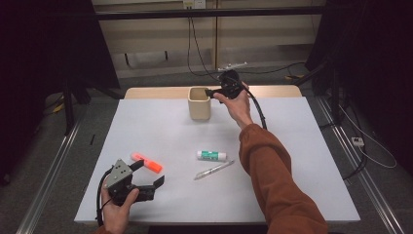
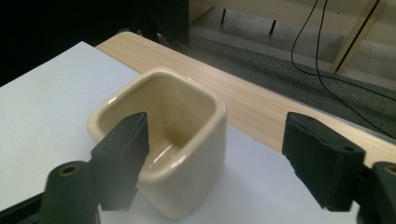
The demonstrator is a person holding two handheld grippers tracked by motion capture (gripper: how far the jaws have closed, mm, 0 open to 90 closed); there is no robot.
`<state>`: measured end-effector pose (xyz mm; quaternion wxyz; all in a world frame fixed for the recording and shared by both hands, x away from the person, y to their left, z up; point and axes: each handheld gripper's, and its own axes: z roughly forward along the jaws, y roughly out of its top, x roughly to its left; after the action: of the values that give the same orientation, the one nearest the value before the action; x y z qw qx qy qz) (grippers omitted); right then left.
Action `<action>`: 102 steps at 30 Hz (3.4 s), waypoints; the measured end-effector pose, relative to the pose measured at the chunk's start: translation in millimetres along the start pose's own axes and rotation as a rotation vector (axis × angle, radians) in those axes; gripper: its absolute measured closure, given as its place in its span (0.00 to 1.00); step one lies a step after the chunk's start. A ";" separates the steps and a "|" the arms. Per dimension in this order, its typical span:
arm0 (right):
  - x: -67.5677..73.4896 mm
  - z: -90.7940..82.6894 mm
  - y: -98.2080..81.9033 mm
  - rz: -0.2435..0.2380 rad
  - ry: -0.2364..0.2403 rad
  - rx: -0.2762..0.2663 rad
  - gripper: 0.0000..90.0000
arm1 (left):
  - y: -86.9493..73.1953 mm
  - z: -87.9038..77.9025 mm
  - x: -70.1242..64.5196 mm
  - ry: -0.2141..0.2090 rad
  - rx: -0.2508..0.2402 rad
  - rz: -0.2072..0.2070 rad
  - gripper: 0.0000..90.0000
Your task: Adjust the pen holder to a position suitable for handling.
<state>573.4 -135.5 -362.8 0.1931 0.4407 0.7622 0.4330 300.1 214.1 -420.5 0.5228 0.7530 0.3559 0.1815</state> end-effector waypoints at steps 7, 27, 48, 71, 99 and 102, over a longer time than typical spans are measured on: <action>7.7 22.1 13.1 -0.040 0.014 0.020 0.44 | -0.1 0.3 -0.1 -0.008 0.006 0.001 0.07; -7.9 53.9 4.4 -0.033 0.048 0.078 0.64 | -0.2 0.3 -1.3 -0.020 0.012 0.004 0.07; -8.5 56.6 2.2 -0.044 0.062 0.090 0.78 | -0.8 1.7 -2.6 -0.030 0.019 0.001 0.07; 0.4 30.2 7.5 -0.035 0.084 0.091 0.78 | -1.0 2.1 -1.6 -0.026 0.024 0.006 0.07; -11.8 -67.7 -53.4 -0.017 0.066 0.084 0.78 | -1.1 6.7 -3.4 -0.024 0.044 0.017 0.07; -9.5 -70.6 -60.4 -0.018 0.066 0.091 0.78 | -1.2 6.9 -3.5 -0.023 0.047 0.016 0.07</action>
<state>500.3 -192.3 -374.9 0.1514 0.4278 0.7910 0.4104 301.8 207.3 -424.0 0.5077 0.7698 0.3480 0.1688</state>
